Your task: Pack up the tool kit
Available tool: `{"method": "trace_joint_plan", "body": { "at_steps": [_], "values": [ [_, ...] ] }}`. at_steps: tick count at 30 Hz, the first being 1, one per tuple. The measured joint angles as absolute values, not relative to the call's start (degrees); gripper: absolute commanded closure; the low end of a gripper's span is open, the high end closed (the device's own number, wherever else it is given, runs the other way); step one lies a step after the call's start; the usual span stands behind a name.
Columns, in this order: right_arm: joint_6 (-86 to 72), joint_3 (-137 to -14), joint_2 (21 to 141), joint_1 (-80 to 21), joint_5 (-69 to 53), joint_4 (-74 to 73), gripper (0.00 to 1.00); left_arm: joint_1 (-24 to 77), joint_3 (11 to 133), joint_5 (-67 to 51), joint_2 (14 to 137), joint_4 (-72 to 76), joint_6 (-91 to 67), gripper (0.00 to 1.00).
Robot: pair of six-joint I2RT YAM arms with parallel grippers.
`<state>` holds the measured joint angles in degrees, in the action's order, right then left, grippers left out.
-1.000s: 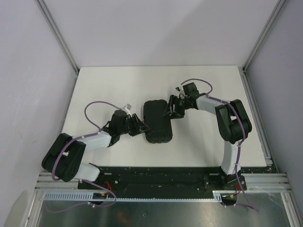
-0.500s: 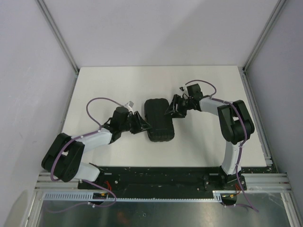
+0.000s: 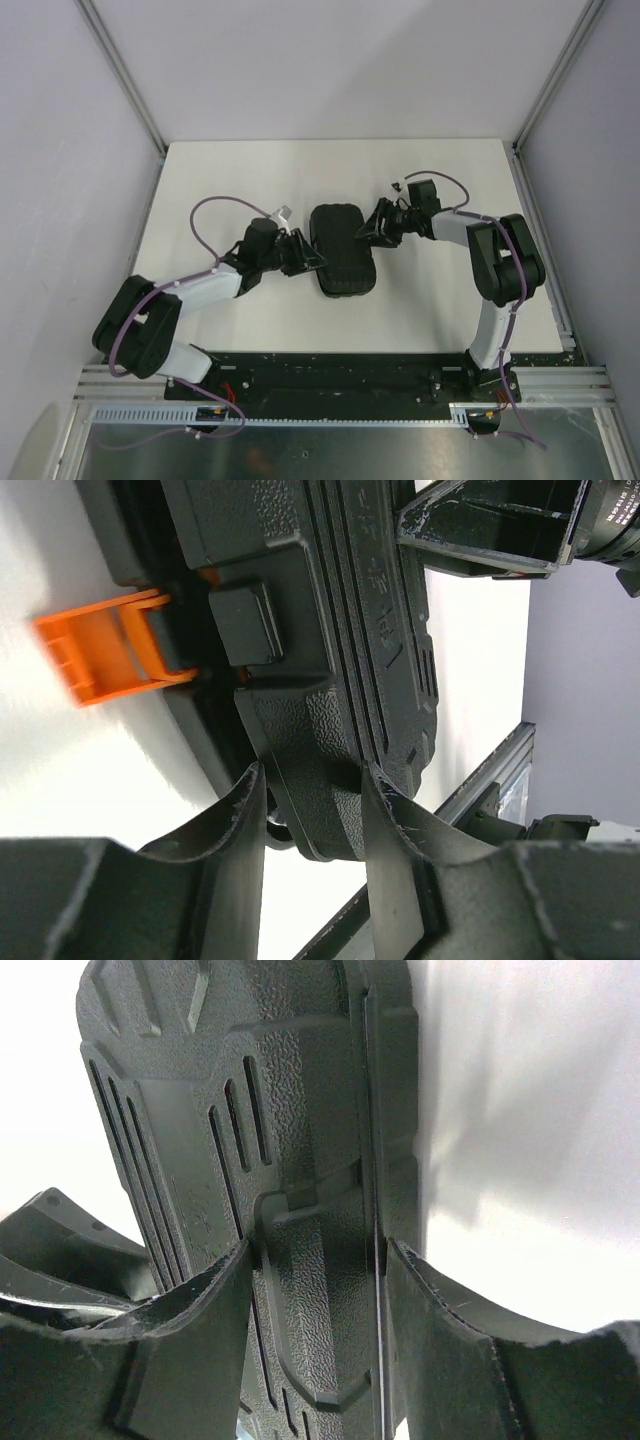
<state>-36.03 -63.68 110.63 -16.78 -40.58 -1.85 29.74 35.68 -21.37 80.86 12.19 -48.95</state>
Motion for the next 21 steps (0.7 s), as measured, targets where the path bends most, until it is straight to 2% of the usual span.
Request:
{"method": "trace_joint_plan", "body": {
  "at_steps": [5, 9, 13, 17, 19, 21],
  "values": [
    [-36.01, -62.83, 109.95, -15.64, -40.45, -0.86, 0.71, 30.26, 37.41, -21.69, 82.54, 12.25, -48.53, 0.64],
    [-36.01, -62.72, 109.91, -15.62, -40.42, -0.64, 0.65, 30.41, 37.54, -21.43, 82.61, 12.12, -47.59, 0.53],
    [-35.92, -62.7, 109.82, -15.9, -40.16, -0.58, 0.57, 31.14, 37.89, -19.38, 81.21, 10.09, -45.01, 0.31],
    [-34.06, -62.89, 109.12, -17.82, -36.23, -1.87, 0.44, 30.94, 38.22, -14.33, 73.97, 9.61, -43.33, 0.08],
    [-33.41, -63.46, 108.88, -18.52, -34.89, -3.01, 0.36, 29.67, 38.22, -11.38, 69.6, 9.32, -42.94, 0.02],
    [-32.21, -64.36, 108.62, -19.51, -32.75, -4.45, 0.3, 27.94, 38.22, -8.97, 66.85, 8.86, -42.87, 0.01]
  ]
}}
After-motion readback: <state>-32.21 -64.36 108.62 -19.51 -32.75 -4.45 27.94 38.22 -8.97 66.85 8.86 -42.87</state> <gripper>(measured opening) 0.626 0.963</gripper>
